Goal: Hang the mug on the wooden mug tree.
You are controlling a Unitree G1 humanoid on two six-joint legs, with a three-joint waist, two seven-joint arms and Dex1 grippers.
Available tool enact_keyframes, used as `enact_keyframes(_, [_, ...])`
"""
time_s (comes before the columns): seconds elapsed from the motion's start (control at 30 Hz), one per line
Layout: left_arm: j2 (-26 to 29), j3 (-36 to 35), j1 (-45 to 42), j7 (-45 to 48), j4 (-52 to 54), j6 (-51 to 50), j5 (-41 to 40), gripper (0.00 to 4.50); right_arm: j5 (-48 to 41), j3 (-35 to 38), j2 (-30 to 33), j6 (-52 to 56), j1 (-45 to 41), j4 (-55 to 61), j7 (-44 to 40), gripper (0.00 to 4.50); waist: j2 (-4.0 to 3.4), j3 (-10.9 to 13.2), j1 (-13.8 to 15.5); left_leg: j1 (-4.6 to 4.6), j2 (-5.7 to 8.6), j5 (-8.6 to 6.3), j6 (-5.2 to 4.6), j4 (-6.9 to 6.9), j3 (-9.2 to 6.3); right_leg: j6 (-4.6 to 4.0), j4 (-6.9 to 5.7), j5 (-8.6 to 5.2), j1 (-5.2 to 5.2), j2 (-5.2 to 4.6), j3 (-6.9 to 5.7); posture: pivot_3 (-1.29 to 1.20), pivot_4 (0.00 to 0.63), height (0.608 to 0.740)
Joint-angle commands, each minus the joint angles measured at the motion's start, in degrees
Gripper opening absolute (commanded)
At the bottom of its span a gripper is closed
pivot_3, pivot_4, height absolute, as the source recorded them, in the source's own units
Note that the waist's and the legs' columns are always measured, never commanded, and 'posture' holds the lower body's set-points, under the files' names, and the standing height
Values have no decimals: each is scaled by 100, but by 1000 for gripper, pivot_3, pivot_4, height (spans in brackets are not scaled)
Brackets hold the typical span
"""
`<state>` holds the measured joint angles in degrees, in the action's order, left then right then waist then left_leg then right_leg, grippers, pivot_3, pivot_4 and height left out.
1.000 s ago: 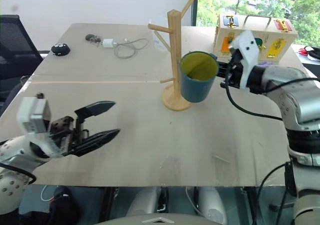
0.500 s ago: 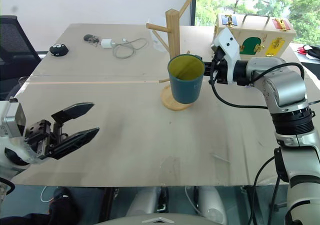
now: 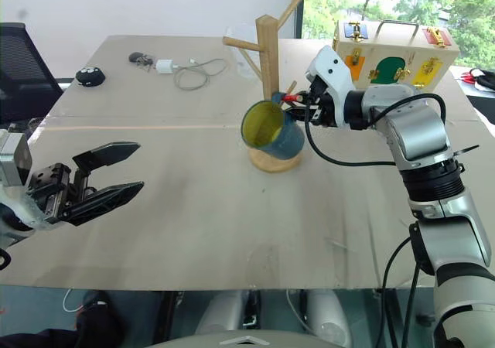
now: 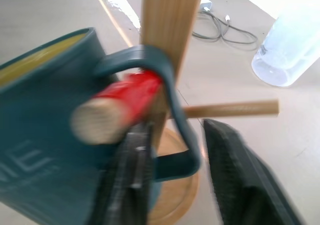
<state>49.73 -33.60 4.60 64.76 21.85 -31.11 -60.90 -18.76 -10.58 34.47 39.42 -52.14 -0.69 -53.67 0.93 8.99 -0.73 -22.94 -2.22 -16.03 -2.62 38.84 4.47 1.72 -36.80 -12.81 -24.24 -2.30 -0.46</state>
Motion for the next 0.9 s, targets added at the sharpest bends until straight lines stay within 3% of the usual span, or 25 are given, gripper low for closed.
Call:
enact_keyframes(0.03, [-19,60,-104,-194,240,-91,-55,4500,-448,632,301,258,311,876,-98,2480,0,0,0,1,0,0,0,-2,0,2,0,1,0,-1,0,0,150,740])
enact_keyframes(0.23, [-224,463,38,-936,649,-208,313,4500,-1146,1704,866,556,1476,2094,-67,2480,5,-2,32,0,6,0,0,-17,-5,13,6,7,0,-34,-6,0,150,740])
enact_keyframes(0.47, [-357,1061,429,-1660,887,-122,1398,4500,-1646,2851,1202,744,3083,3074,245,2480,6,-2,13,10,6,-6,-11,-21,0,5,3,2,2,-30,0,0,150,740])
enact_keyframes(0.73, [-473,1090,600,-1459,523,33,1670,4500,-879,3798,1183,-543,5886,3338,127,2480,14,-7,107,16,7,-13,-24,-18,-1,0,4,-4,10,-5,3,0,150,740])
enact_keyframes(0.9, [-649,1216,702,-1553,417,212,2012,4500,-431,3689,955,-1388,6715,3101,194,2480,17,-9,87,28,3,-13,-24,-16,12,17,3,-14,10,6,19,0,150,740])
